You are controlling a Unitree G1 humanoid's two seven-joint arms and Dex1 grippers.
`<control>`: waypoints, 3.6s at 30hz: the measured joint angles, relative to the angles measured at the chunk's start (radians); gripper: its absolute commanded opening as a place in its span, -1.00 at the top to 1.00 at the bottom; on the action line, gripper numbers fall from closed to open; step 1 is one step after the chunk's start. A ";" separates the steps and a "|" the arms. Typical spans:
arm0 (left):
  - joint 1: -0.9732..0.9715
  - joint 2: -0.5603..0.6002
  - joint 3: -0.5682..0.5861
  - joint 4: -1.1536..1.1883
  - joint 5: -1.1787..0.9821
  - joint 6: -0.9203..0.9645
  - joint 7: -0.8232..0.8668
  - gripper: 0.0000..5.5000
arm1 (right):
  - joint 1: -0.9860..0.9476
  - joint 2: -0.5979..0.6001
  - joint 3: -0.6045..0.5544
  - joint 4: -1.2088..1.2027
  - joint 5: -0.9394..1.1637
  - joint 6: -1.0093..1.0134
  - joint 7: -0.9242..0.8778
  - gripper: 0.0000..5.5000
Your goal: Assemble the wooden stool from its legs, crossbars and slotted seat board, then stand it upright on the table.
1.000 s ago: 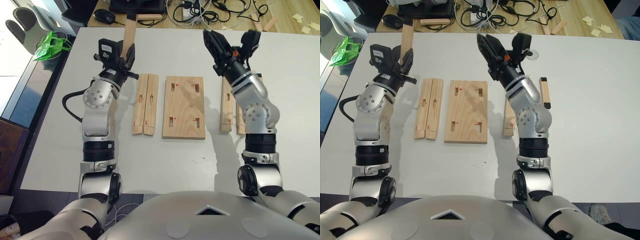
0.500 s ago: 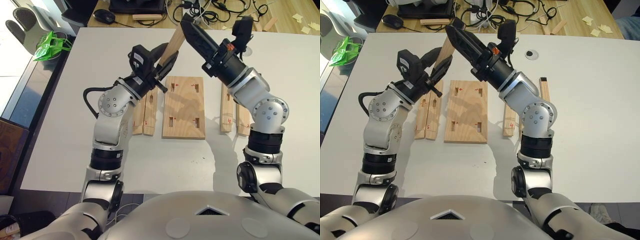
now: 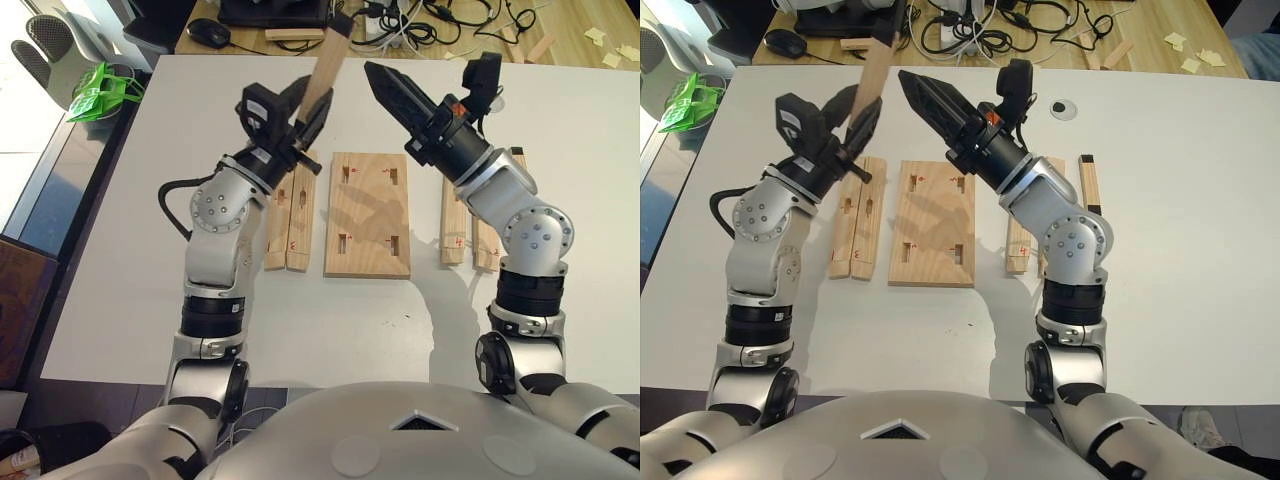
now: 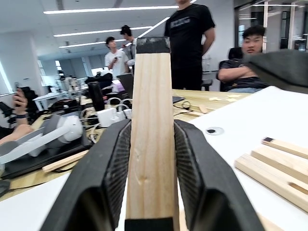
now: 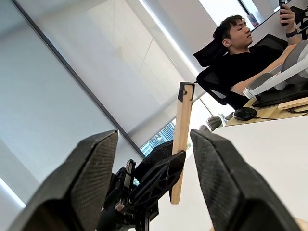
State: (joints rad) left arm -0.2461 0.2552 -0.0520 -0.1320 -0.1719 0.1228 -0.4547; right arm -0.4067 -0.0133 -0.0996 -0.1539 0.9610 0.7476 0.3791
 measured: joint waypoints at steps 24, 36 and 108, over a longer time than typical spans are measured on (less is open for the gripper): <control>-0.001 -0.031 -0.091 -0.008 0.003 -0.076 -0.060 0.53 | -0.106 0.064 0.037 0.159 -0.154 -0.112 -0.009 0.00; -0.058 0.016 -0.151 0.070 0.116 -0.284 -0.117 0.53 | -0.106 -0.057 -0.020 0.140 -0.053 0.021 0.145 0.69; 0.005 -0.095 0.387 0.352 -0.104 0.002 0.382 -0.37 | 0.345 -0.118 0.292 -0.187 -1.025 -0.373 -0.459 0.86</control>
State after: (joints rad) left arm -0.2415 0.1598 0.3350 0.2204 -0.2758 0.1250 -0.0723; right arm -0.0613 -0.1315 0.1921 -0.3405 -0.0638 0.3747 -0.0798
